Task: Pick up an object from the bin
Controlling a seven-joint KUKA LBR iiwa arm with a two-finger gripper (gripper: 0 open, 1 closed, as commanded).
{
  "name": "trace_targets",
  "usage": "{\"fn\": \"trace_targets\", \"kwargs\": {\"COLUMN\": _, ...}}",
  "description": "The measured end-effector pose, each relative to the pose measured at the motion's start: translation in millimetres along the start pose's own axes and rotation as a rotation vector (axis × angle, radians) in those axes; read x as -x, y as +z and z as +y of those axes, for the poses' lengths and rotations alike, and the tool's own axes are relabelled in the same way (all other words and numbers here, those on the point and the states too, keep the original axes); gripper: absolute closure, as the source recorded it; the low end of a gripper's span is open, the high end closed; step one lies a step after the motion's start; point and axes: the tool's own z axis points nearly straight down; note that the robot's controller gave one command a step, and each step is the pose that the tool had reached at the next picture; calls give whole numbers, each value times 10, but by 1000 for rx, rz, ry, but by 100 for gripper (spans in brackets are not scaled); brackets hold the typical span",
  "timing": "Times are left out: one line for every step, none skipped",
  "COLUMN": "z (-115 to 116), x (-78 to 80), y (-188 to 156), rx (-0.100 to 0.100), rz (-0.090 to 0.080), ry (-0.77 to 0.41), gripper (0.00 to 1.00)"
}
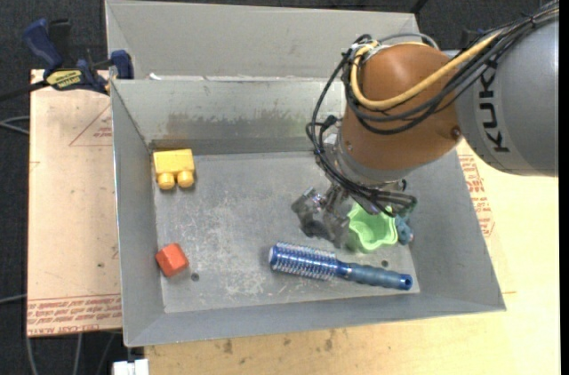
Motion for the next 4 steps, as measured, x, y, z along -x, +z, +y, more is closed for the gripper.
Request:
{"fn": "trace_targets", "kwargs": {"z": 22, "x": -15, "y": 47, "rx": 6, "rz": 8, "ry": -2, "gripper": 0}}
{"fn": "trace_targets", "kwargs": {"z": 145, "x": -367, "y": 1121, "rx": 10, "rz": 12, "ry": -179, "gripper": 0}}
{"fn": "trace_targets", "kwargs": {"z": 141, "x": -361, "y": 1103, "rx": 9, "rz": 10, "ry": -177, "gripper": 100}}
{"fn": "trace_targets", "kwargs": {"z": 81, "x": -131, "y": -237, "rx": 2, "rz": 1, "ry": -157, "gripper": 100}}
